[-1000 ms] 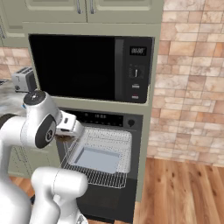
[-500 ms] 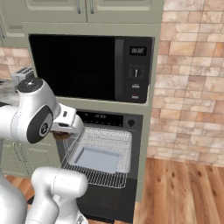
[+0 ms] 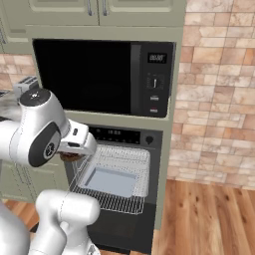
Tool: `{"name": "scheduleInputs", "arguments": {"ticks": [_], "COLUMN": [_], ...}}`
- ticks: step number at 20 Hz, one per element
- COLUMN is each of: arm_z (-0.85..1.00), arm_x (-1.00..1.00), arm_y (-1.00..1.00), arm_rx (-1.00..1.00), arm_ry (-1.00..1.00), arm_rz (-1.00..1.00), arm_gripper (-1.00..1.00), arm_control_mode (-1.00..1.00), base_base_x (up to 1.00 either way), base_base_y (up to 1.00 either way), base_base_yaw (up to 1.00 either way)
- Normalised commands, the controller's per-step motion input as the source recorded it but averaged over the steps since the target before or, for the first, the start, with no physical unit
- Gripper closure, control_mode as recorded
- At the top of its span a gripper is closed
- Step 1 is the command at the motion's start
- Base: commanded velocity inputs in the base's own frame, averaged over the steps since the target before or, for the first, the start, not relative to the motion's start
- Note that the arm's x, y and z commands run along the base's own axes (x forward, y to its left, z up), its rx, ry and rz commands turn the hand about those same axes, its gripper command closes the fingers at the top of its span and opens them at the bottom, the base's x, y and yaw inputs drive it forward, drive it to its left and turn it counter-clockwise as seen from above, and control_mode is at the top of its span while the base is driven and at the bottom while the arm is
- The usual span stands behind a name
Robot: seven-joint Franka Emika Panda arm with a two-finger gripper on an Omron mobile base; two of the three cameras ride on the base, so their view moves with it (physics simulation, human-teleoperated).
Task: Take the baked cake out of the oven and place it on the plate for cooling. Then close the oven door.
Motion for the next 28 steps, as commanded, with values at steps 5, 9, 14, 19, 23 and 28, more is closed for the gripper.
{"name": "scheduleInputs", "arguments": {"ticks": [5,9,14,19,23,28], "arm_z": [0.02,0.0,0.0,0.0,0.0,0.0], "arm_x": [-0.05,0.0,0.0,0.0,0.0,0.0], "arm_y": [0.08,0.0,0.0,0.0,0.0,0.0], "arm_rx": [0.0,0.0,0.0,0.0,0.0,0.0], "arm_ry": [0.0,0.0,0.0,0.0,0.0,0.0], "arm_rz": [0.0,0.0,0.0,0.0,0.0,0.0], "arm_gripper": [1.0,1.0,1.0,1.0,1.0,1.0], "arm_control_mode": [1.0,1.0,1.0,1.0,1.0,1.0], "base_base_x": [-0.3,-0.67,-0.22,0.16,0.33,0.57], "base_base_y": [0.28,0.99,1.0,1.0,0.97,0.69], "base_base_yaw": [0.0,-0.01,-0.01,-0.09,-0.26,-0.42]}}
